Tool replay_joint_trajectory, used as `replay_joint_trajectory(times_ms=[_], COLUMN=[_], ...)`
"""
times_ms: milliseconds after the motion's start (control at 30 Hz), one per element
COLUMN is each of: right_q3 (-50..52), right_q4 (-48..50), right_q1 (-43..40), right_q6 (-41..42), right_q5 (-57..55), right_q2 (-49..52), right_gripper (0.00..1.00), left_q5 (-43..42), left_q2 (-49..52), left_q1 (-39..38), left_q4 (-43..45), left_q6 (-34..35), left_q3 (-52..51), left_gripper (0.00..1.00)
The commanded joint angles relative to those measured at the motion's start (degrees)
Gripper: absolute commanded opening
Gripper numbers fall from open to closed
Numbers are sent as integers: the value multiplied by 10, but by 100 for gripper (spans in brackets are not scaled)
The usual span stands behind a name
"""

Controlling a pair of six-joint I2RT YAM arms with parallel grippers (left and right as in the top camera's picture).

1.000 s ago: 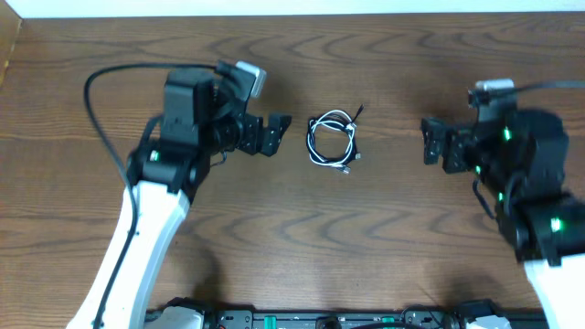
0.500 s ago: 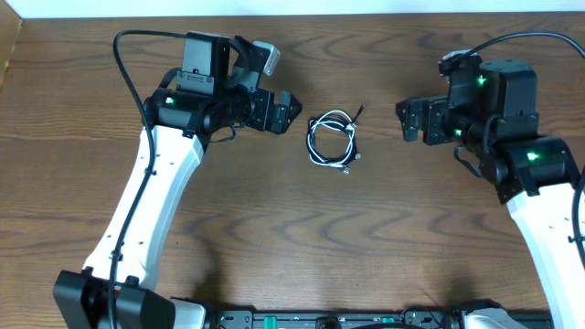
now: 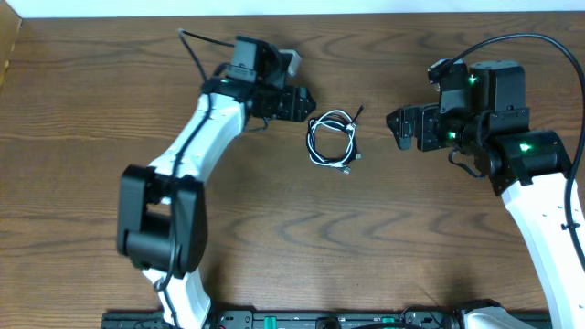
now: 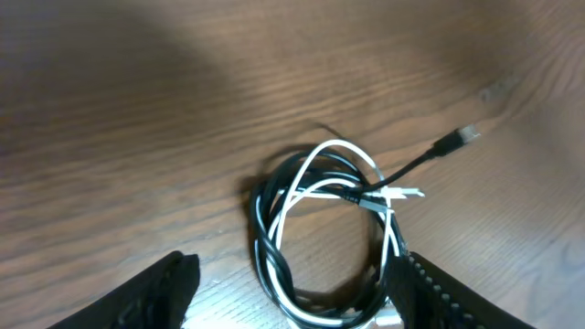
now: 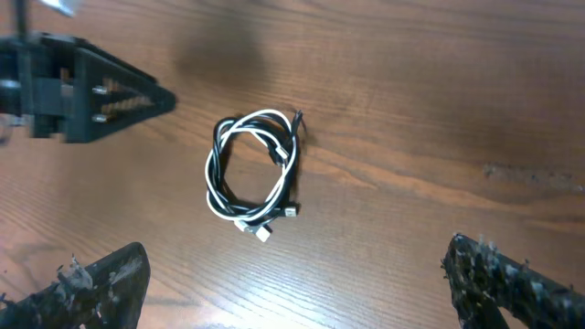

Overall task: Untangle cables
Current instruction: 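Move both grippers forward toward the cable bundle from either side, then lower the left gripper onto the bundle and grasp the cables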

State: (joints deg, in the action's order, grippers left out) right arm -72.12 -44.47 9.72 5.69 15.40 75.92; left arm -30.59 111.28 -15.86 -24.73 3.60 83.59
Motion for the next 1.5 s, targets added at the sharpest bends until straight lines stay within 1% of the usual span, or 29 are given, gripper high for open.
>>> replay_joint_trajectory(times_ms=[0, 100, 133, 167, 233, 267, 333, 433, 467, 500, 667, 867, 1033, 1233, 1300, 1400, 1467], right_q3=[-8, -5, -4, -4, -4, -4, -4, -4, -4, -4, -4, -4, -4, -4, -4, -4, -4], right_q4=[-3, -3, -3, -3, -3, -3, -4, -4, -3, -3, -3, -3, -1, -3, -5, -9, -12], right_q1=[5, 5, 5, 5, 5, 5, 5, 5, 5, 5, 5, 5, 5, 5, 5, 5, 5], right_q6=[5, 5, 5, 5, 5, 5, 5, 5, 5, 5, 5, 5, 5, 5, 5, 5, 5], right_q5=[-9, -9, -9, -14, -18, -18, -17, -18, -18, -18, -17, -18, -18, -17, -17, -17, -17], right_q2=[3, 4, 4, 4, 4, 4, 4, 4, 4, 4, 5, 5, 5, 5, 5, 5, 5], right_gripper=[99, 99, 99, 99, 99, 99, 99, 99, 99, 99, 99, 99, 99, 99, 99, 99, 99], left_q5=[2, 51, 63, 75, 117, 138, 153, 153, 153, 154, 157, 167, 212, 215, 236, 297, 313], left_q2=[37, 59, 65, 71, 77, 79, 83, 86, 86, 86, 86, 86, 86, 86, 87, 87, 87], left_q1=[-23, -35, -38, -42, -48, -51, -56, -59, -59, -59, -59, -59, -73, -92, -95, -98, -98], left_q4=[32, 47, 56, 72, 84, 83, 80, 77, 77, 77, 58, 58, 55, 64, 64, 64, 66], left_q6=[17, 40, 50, 56, 87, 98, 98, 99, 103, 111, 137, 137, 123, 115, 115, 115, 116], left_q3=[9, 9, 9, 9, 9, 9, 9, 6, 3, 0, -17, -19, -20, -20, -21, -23, -23], left_gripper=[63, 61, 58, 49, 45, 46, 45, 44, 40, 39, 36, 34, 34, 34, 34, 31, 31])
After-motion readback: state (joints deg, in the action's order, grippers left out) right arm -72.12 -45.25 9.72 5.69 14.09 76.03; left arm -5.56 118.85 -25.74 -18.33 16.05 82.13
